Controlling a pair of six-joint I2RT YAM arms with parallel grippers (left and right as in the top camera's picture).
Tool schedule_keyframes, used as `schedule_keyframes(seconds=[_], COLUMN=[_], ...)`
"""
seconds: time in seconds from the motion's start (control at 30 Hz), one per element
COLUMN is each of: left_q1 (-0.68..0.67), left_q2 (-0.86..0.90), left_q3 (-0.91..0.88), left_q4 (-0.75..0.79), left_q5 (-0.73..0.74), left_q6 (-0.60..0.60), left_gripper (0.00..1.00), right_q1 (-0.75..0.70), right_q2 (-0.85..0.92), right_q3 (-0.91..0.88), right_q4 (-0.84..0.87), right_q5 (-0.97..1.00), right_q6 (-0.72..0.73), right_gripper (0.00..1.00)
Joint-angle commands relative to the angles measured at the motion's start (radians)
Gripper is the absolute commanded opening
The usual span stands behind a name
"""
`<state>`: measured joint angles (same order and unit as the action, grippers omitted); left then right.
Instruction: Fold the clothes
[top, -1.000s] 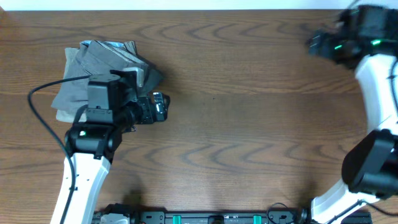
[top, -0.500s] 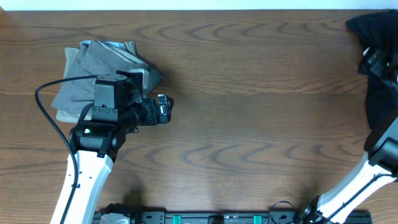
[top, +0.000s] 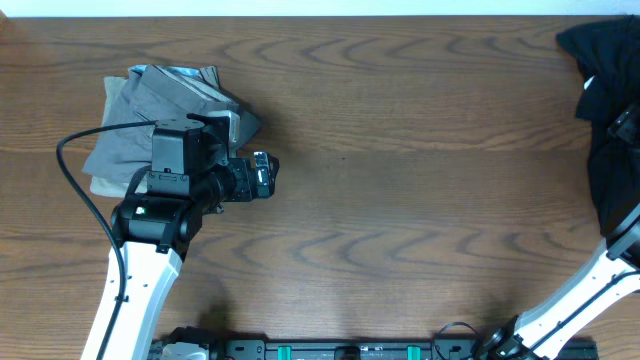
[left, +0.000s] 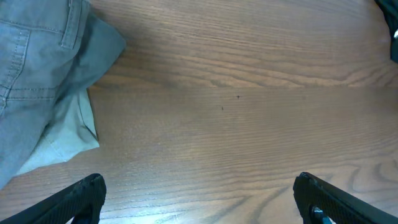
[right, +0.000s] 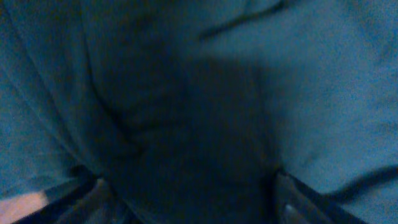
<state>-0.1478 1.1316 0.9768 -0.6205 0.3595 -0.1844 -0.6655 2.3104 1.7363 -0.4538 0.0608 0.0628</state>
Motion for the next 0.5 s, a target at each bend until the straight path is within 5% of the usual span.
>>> schedule_keyframes(seconds=[0.0,0.07,0.17,0.33,0.47], left_q1=[-0.004,-0.005,-0.006,-0.006,-0.006], left_q2=[0.000,0.000,0.000,0.000,0.000], left_q3=[0.016,0.016,0.016,0.017,0.016], left_q4=[0.001,0.000,0.001,0.010,0.012], left_q5=[-0.008,-0.008,-0.008,-0.008,-0.008], left_q6=[-0.020,-0.021,-0.021,-0.020,-0.020], left_gripper=[0.98,0.98,0.98,0.98,0.98], right_q1=[-0.001,-0.001,0.003,0.011,0.030], right_q2=[0.046,0.039,-0.002,-0.146,-0.290], right_q3=[0.011,0.011,0.012,0.012,0.012], right_q4=[0.007,0.021,0.021,0.029,0.019], right_q5=[-0.012,-0.018,-0.023,-0.128,-0.222], right_q6=[-0.009,-0.010,-0.011,-0.011,-0.011], right_gripper=[0.52,0.30,0.10,0.01,0.07])
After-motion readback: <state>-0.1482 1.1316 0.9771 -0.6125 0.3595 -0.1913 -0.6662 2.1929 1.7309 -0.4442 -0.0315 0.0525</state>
